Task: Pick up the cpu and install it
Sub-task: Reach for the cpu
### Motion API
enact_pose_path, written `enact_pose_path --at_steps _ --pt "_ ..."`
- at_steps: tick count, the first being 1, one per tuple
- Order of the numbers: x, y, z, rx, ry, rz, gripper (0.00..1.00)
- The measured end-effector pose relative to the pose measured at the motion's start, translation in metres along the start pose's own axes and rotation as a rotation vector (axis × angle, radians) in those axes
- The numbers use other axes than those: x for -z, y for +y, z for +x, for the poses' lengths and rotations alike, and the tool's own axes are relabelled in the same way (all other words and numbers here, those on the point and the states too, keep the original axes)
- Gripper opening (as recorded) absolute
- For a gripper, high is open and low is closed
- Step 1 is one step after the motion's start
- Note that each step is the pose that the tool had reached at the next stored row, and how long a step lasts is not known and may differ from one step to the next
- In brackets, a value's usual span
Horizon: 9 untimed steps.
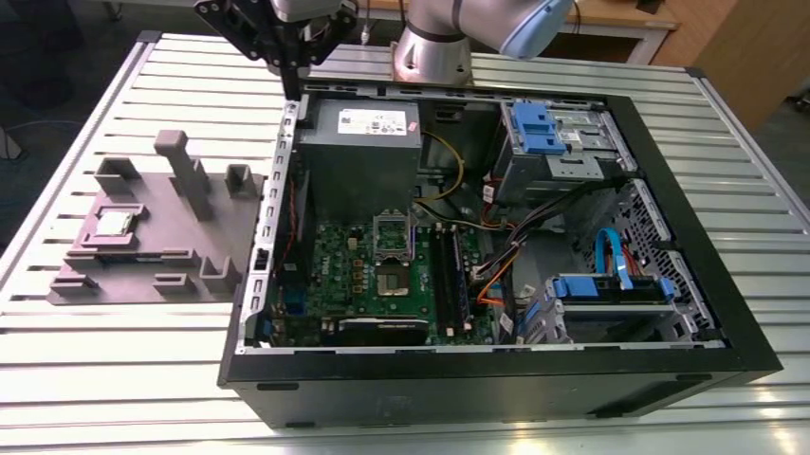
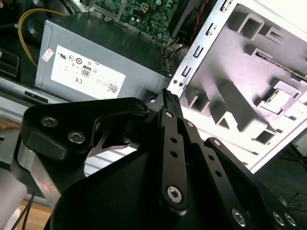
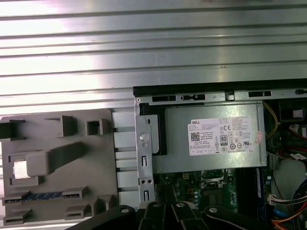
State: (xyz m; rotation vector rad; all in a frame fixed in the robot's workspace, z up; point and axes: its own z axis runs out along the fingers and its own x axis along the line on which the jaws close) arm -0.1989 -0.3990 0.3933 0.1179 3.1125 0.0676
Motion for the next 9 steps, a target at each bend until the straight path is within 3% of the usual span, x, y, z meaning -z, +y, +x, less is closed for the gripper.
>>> enact_pose_path --at_steps 9 --pt "0.0002 -0.0041 0.0002 0.000 0.0000 0.0000 0.11"
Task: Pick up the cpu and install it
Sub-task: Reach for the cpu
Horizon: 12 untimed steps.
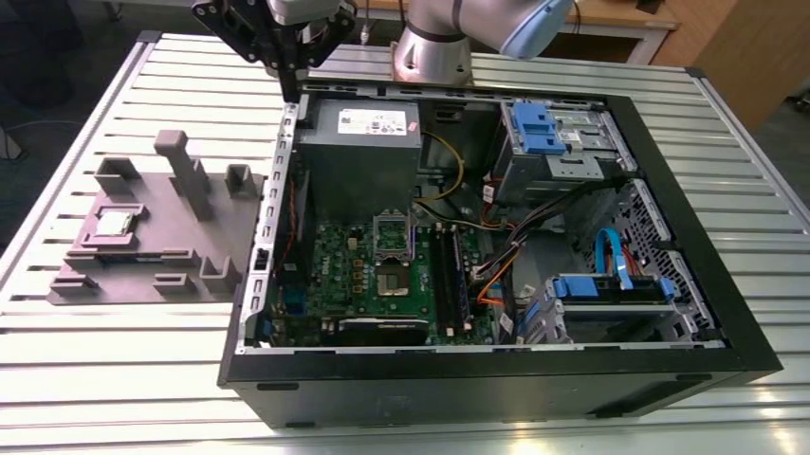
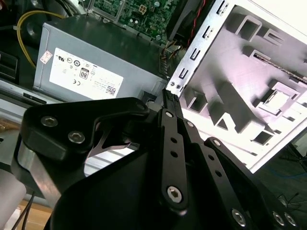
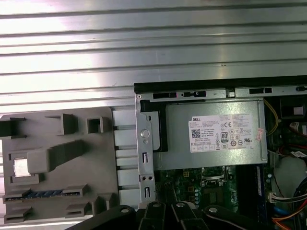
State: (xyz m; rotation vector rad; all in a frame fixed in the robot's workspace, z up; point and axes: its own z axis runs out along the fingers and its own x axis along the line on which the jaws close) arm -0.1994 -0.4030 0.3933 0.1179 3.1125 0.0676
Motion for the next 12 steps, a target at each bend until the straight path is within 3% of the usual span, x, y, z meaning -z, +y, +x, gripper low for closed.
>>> enact_pose_path --at_steps 12 --pt "0.0001 -0.0015 0.0011 0.000 0.0000 0.0000 0.11"
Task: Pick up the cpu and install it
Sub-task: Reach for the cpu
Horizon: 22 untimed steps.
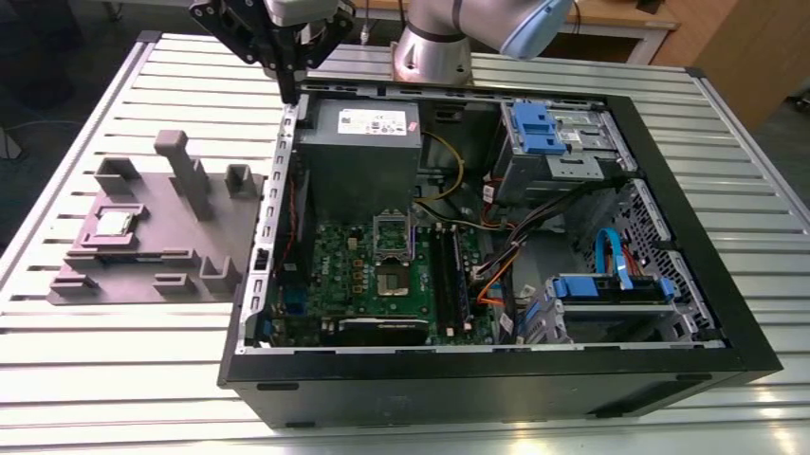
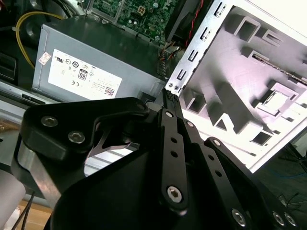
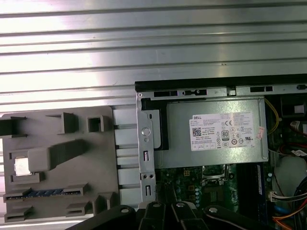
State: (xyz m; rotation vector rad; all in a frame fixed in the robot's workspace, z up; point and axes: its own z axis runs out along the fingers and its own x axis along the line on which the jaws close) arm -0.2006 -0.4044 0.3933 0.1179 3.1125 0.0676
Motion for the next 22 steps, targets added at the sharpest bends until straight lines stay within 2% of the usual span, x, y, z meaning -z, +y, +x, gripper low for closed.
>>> enact_pose_path --at_steps 6,17,22 --pt "0.0001 -0.0002 0.0022 0.000 0.0000 0.0001 0.11" --pt "0.0007 -0.0017 0.0223 0.000 0.0001 0.0001 0.11" --pt "0.0007 -0.0018 0.0236 0.000 0.0001 0.0000 0.11"
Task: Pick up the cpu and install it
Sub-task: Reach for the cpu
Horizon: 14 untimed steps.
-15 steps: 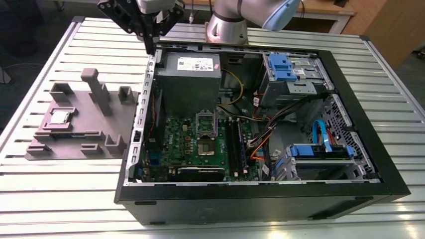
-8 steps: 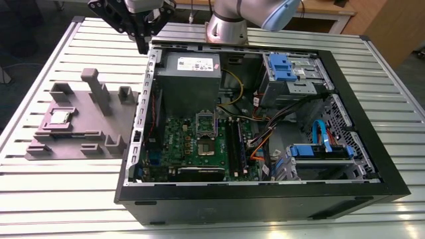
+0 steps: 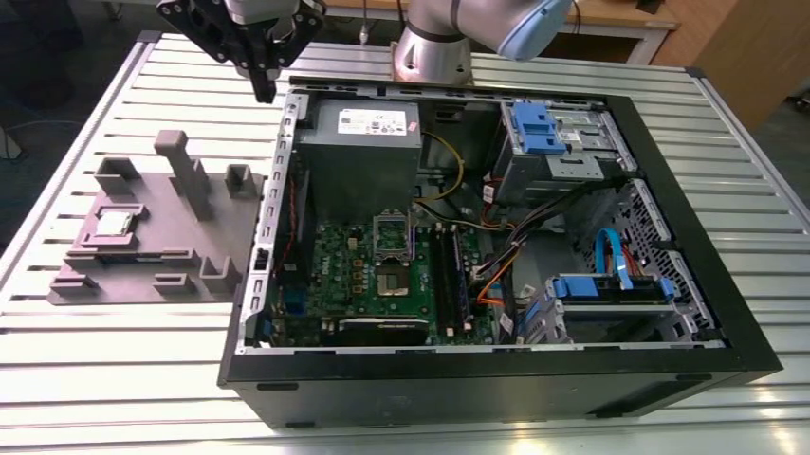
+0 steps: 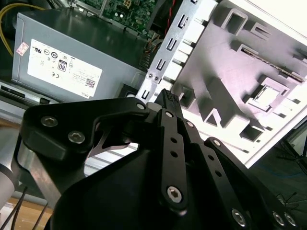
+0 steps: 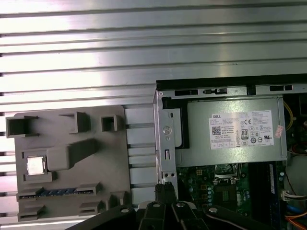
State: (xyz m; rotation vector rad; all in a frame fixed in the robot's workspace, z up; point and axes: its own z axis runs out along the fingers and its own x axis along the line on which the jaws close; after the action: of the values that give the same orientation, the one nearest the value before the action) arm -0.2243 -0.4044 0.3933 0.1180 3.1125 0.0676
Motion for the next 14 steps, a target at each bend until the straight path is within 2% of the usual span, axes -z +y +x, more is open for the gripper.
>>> enact_pose_path --at_steps 6,14 --pt "0.0000 -0.0001 0.0015 0.000 0.0000 0.0000 0.11" --pt "0.0003 -0.0008 0.0106 0.000 -0.0001 0.0000 0.11"
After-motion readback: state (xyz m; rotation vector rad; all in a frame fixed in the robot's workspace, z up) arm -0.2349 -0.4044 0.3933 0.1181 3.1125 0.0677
